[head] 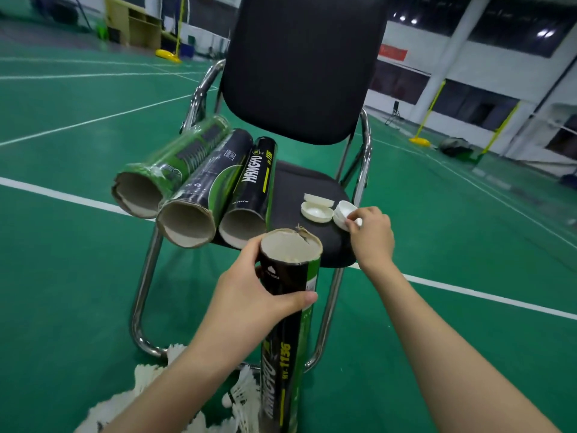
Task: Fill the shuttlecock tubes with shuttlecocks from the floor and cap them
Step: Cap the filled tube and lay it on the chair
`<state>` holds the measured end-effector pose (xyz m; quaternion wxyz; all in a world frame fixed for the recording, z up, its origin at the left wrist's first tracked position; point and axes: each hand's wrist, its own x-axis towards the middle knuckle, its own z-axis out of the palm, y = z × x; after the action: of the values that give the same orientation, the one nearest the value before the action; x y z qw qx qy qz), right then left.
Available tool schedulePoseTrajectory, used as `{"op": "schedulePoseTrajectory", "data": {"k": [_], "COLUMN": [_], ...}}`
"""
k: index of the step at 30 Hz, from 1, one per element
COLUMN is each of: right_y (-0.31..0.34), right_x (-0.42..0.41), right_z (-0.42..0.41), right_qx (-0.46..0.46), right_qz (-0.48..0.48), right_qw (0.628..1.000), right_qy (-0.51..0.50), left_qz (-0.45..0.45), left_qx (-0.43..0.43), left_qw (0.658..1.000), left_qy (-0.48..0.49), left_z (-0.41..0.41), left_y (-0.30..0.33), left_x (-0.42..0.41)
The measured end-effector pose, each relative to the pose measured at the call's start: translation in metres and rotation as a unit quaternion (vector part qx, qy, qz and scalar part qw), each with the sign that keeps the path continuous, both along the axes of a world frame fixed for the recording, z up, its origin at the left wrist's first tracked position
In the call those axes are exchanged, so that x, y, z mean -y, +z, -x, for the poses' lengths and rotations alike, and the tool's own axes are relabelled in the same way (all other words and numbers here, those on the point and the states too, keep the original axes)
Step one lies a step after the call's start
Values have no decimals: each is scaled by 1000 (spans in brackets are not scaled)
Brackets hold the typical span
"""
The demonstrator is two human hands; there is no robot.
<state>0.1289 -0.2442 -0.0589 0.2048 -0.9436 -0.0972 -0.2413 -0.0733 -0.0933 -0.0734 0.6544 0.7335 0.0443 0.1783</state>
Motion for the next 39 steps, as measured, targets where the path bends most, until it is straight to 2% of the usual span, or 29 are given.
{"op": "schedulePoseTrajectory", "data": {"k": [7, 14, 21, 31, 36, 39], "right_y": [10, 34, 38, 2, 4, 6], "right_x": [1, 23, 58, 80, 86, 90], "right_z": [11, 98, 184, 212, 215, 214], "right_qx": [36, 69, 65, 60, 14, -45], "right_qz": [8, -133, -37, 83, 91, 90], "right_qw": [999, 976, 973, 980, 981, 979], "right_qy": [32, 161, 218, 169, 169, 175], "left_qz": [-13, -48, -79, -97, -127, -134], "left_qx": [5, 0, 17, 23, 34, 39], "left_qw": [1000, 996, 992, 990, 985, 984], "left_qy": [-22, -79, -94, -96, -110, -110], "left_z": [2, 2, 2, 10, 11, 11], "left_y": [0, -13, -24, -41, -47, -50], "left_x": [20, 53, 83, 104, 108, 109]}}
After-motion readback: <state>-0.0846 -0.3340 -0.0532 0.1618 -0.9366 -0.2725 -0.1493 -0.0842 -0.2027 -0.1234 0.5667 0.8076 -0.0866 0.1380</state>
